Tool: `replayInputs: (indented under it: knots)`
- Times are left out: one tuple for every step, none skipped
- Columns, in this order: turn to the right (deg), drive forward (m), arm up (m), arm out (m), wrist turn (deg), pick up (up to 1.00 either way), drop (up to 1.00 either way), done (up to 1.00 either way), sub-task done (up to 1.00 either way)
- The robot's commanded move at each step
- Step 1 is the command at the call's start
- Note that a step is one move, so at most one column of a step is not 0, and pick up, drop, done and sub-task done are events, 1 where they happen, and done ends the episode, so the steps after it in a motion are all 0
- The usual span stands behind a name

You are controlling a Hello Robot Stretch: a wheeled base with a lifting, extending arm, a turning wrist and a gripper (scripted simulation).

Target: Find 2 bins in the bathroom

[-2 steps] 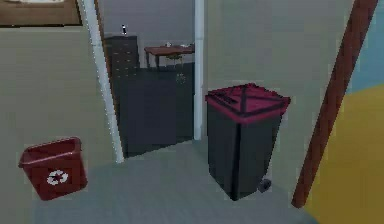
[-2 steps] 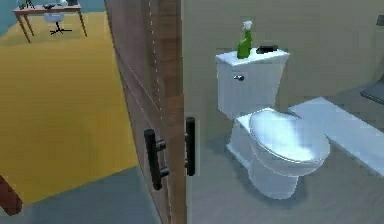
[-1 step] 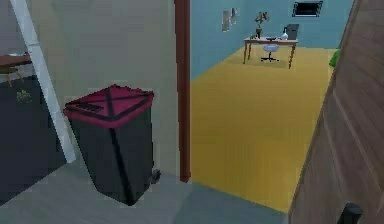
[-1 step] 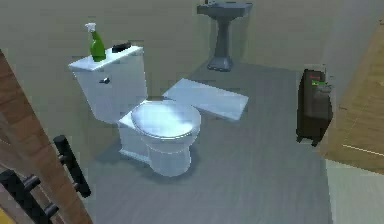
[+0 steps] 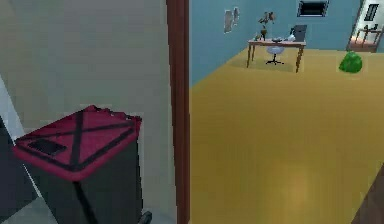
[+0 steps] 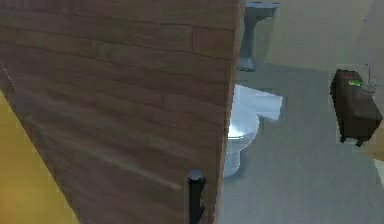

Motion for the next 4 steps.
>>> replayInputs:
  knots:
    - [-30.0,0.00,0.00,0.00,0.0,0.00,0.00,0.00,0.00]
    - [0.0,0.00,0.00,0.00,0.0,0.00,0.00,0.00,1.00]
    - [-36.0,0.00,0.00,0.00,0.0,0.00,0.00,0.00,0.00]
    - [0.0,1.00,0.00,0.00,0.0,0.00,0.00,0.00,0.00]
